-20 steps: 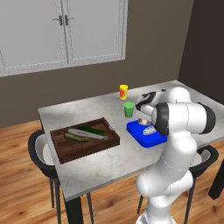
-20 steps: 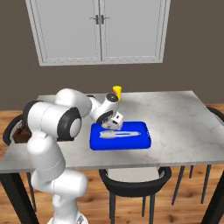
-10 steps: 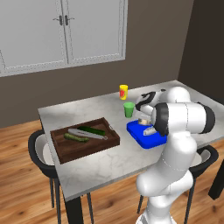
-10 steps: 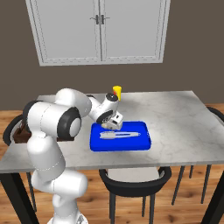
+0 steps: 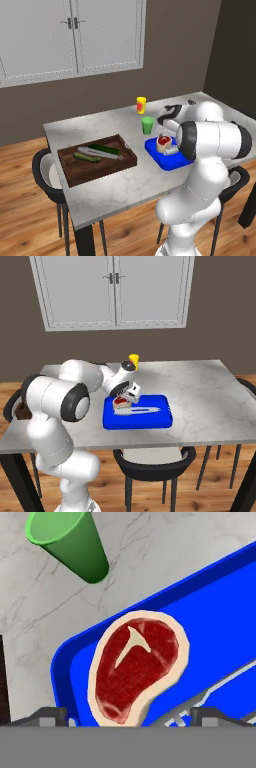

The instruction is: Gather the cucumber and squash from the fridge and place them on a tray on the dining counter. Then gather the steak and chicken drumstick from the fridge and place them on the other tray.

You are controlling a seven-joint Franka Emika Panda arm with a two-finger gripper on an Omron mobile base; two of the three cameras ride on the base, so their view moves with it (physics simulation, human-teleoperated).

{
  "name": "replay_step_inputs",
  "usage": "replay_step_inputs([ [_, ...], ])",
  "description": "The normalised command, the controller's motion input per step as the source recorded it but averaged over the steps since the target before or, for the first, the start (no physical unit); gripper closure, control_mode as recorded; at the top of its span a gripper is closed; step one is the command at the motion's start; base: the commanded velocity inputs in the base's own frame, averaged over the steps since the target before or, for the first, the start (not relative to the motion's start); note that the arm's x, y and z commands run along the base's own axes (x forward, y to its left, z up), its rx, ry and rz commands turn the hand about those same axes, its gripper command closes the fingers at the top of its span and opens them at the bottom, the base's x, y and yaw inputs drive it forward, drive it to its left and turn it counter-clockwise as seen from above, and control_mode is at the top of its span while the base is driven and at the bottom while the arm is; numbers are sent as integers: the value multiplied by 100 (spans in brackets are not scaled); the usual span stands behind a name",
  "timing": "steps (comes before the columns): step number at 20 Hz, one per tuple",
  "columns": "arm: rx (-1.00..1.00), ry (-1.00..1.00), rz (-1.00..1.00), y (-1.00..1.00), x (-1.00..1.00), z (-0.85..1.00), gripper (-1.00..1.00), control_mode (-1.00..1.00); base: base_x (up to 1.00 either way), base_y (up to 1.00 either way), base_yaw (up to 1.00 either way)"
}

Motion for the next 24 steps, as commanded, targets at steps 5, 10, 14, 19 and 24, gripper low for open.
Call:
replay_step_inputs([
  [5,0,-5,3,0,-19,76,-100,-100,0,0,0],
  [10,-2,-10,0,0,-34,87,-100,-100,0,0,0],
  [14,-1,-25,7,0,-62,67,-100,-100,0,0,0],
  [19,-2,-29,7,0,-60,80,-100,-100,0,0,0],
  [24,-11,-28,0,6,-48,93,-100,-100,0,0,0],
])
